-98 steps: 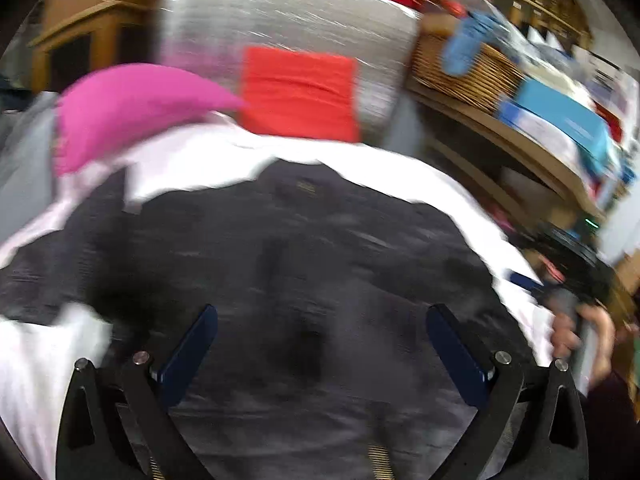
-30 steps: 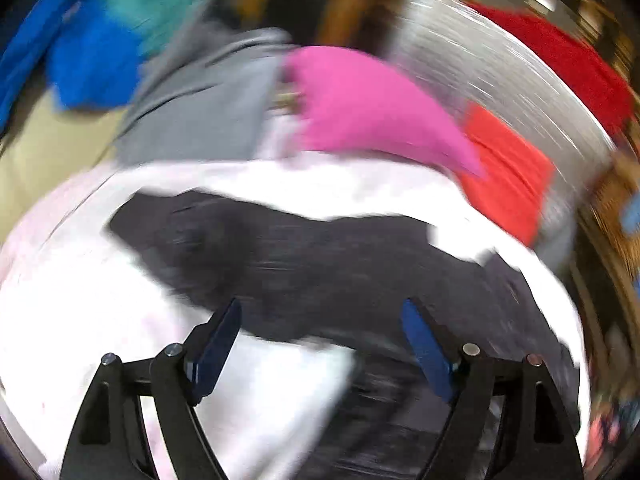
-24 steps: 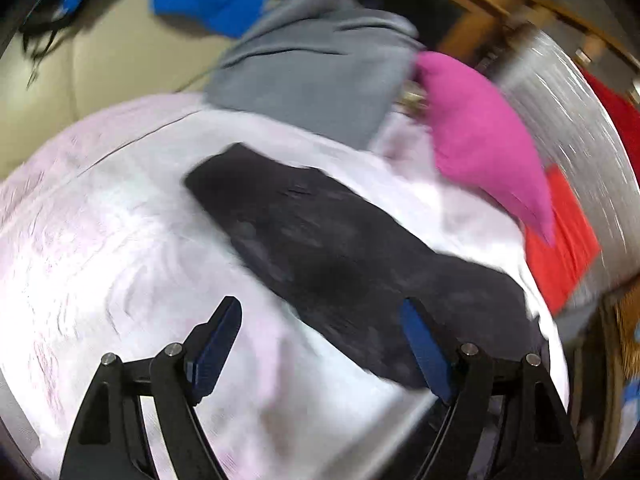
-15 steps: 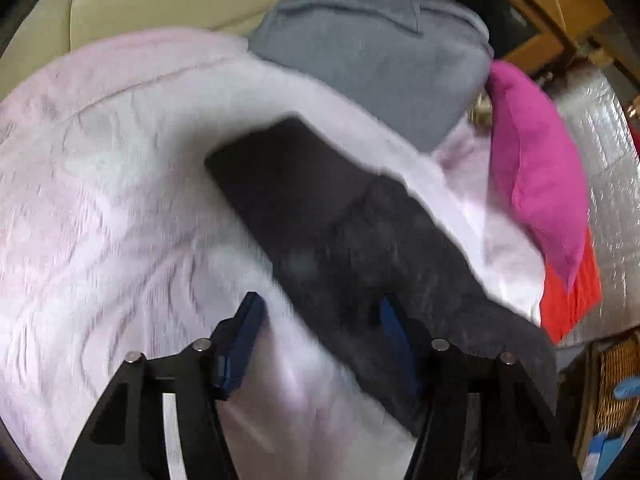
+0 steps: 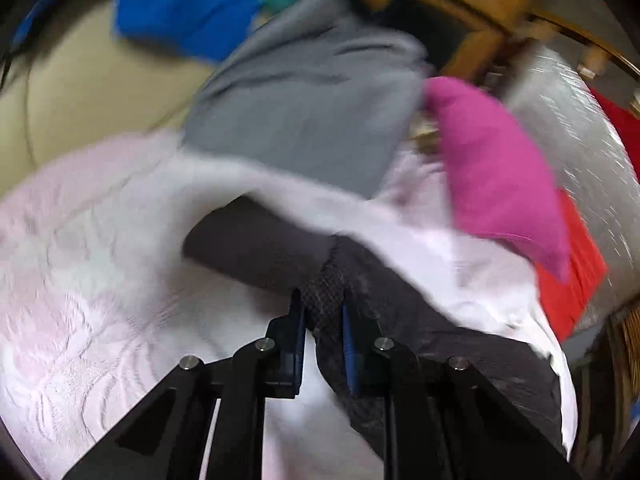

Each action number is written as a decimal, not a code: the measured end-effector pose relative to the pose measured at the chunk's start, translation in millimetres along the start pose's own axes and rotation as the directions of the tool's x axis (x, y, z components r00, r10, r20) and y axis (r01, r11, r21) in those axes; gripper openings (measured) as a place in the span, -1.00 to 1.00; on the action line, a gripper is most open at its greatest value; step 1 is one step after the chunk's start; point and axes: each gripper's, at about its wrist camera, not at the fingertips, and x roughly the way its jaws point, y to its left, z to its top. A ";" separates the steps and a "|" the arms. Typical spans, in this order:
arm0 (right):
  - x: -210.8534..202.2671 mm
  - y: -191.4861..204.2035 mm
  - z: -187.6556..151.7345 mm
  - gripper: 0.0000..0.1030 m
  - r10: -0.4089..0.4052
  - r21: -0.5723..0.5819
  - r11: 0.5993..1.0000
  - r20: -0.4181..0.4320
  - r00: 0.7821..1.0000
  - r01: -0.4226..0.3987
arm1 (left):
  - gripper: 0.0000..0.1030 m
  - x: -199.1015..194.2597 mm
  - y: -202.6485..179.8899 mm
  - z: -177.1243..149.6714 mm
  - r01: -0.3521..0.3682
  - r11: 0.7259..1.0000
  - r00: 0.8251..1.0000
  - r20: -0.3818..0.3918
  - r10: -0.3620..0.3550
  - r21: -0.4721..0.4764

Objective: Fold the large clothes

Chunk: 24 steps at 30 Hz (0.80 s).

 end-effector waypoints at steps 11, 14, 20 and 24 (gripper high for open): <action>-18.0 2.3 3.3 0.55 0.034 0.028 0.999 0.050 0.998 -0.035 | -0.69 -119.9 -190.8 -92.1 0.298 0.814 0.935 0.017 -0.353 0.499; -20.1 3.6 2.6 0.55 0.036 0.033 0.999 0.046 0.998 -0.038 | -0.69 -129.5 -226.5 -131.1 0.393 0.730 0.904 -0.091 -0.417 0.560; -16.5 -6.9 3.1 0.55 0.053 0.079 0.995 -0.006 0.999 -0.052 | -0.57 -132.6 -278.6 -194.2 0.631 0.528 0.775 -0.427 -0.466 0.568; -16.6 -14.9 4.8 0.55 0.098 0.122 0.988 -0.033 0.995 -0.093 | 0.08 -154.2 -272.5 -176.8 0.630 0.508 0.766 -0.365 -0.529 0.587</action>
